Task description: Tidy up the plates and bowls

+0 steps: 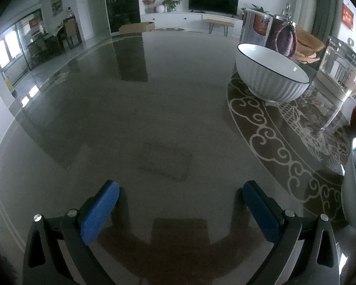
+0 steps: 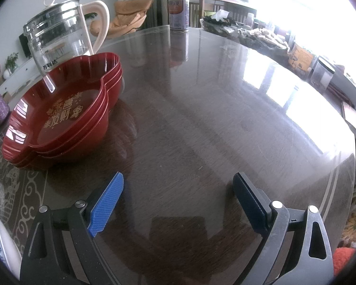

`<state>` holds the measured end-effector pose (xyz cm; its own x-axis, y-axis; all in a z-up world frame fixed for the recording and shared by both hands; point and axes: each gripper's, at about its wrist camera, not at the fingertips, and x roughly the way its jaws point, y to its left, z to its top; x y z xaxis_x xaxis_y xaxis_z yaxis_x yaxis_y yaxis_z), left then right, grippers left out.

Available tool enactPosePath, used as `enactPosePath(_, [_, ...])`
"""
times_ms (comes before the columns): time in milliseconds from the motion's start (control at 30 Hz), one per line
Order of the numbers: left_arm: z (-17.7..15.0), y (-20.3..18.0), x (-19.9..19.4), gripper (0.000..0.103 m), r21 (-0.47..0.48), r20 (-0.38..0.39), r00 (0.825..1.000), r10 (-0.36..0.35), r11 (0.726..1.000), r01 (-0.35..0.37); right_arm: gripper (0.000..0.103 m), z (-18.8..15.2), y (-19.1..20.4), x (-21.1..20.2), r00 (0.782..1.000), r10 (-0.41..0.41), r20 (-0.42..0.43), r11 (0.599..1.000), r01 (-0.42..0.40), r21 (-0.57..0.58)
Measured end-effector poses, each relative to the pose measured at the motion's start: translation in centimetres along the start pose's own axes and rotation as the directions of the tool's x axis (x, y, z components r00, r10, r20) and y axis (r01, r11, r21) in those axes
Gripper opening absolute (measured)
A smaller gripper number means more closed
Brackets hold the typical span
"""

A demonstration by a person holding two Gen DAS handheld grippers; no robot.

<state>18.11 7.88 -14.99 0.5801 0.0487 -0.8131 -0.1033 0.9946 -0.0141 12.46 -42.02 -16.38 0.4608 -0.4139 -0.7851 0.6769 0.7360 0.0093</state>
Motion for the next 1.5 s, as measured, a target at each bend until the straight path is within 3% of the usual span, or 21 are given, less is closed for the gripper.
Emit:
enactPosePath(833, [0.3, 0.0, -0.1, 0.103, 0.025, -0.030, 1.000, -0.007, 1.000, 0.008, 0.096, 0.0, 0.0, 0.0, 1.000, 0.000, 0.001, 1.000, 0.000, -0.001])
enactPosePath(1033, [1.7, 0.0, 0.6, 0.103, 0.042, -0.160, 0.987, -0.014, 0.999, 0.021, 0.096, 0.2, 0.0, 0.1, 1.000, 0.016, -0.013, 0.999, -0.016, -0.031])
enactPosePath(1200, [2.6, -0.1, 1.0, 0.103, 0.112, -0.237, 0.970, -0.046, 0.991, 0.074, 0.094, 1.2, -0.4, 0.3, 0.995, 0.008, -0.097, 0.997, -0.015, -0.070])
enactPosePath(1267, [3.3, -0.1, 1.0, 0.102, 0.132, -0.275, 0.959, -0.063, 0.986, 0.103, 0.094, 2.1, -0.6, -1.2, 0.998, -0.032, -0.046, 0.995, 0.028, -0.094])
enactPosePath(1333, [4.9, 0.2, -0.4, 0.102, 0.129, -0.229, 0.968, -0.106, 0.982, 0.138, 0.094, 3.6, 0.9, -4.6, 0.997, -0.034, 0.074, 0.984, 0.046, -0.174])
enactPosePath(1367, [6.1, 0.4, -1.2, 0.102, 0.117, -0.197, 0.972, -0.129, 0.981, 0.154, 0.094, 4.1, 1.9, -5.8, 0.994, -0.018, 0.105, 0.977, 0.040, -0.208])
enactPosePath(1433, [9.0, 0.5, -2.3, 0.103, 0.072, -0.154, 0.967, -0.204, 0.974, 0.217, 0.094, 5.6, 5.6, -8.5, 0.989, 0.100, 0.111, 0.952, -0.063, -0.298])
enactPosePath(1467, [10.7, 0.4, -2.4, 0.103, 0.043, -0.148, 0.957, -0.250, 0.965, 0.258, 0.094, 6.1, 7.7, -9.5, 0.981, 0.182, 0.069, 0.930, -0.149, -0.335])
enactPosePath(1500, [12.1, 0.2, -2.4, 0.103, 0.013, -0.152, 0.944, -0.292, 0.955, 0.298, 0.094, 6.7, 10.8, -10.6, 0.954, 0.299, -0.018, 0.882, -0.284, -0.375])
